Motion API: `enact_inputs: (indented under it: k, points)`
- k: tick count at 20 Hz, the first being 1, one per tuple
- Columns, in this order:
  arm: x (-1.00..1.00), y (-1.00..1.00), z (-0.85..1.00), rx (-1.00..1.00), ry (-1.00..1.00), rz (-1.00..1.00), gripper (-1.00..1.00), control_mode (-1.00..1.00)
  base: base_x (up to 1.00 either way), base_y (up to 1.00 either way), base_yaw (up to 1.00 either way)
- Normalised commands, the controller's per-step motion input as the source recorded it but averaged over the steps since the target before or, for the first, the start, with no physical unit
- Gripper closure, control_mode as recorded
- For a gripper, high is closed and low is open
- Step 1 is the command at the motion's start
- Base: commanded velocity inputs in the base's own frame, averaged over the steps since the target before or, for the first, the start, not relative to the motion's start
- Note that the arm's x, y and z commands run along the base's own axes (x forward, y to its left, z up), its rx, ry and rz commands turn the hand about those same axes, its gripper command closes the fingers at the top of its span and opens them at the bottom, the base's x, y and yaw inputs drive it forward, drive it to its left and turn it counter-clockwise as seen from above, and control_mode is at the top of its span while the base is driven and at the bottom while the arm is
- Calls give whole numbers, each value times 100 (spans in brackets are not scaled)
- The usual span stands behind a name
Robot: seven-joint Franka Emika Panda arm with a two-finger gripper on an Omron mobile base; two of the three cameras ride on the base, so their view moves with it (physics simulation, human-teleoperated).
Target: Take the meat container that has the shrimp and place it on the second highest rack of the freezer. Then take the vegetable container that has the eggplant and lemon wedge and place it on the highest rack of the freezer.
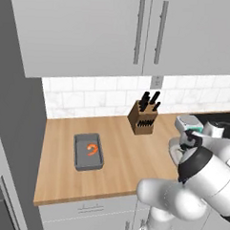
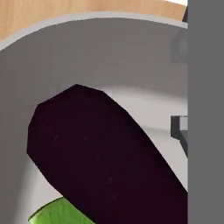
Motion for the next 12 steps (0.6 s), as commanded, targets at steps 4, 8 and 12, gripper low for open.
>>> enact_inputs:
  k: [4, 8, 12]
  points:
    - [-33, 4, 0, -6, -10, -5, 100, -100, 0, 0, 0]
    - [-16, 0, 29, 0, -2, -4, 100, -100, 0, 0, 0]
    - [1, 0, 79, 0, 1, 0, 100, -100, 0, 0, 0]
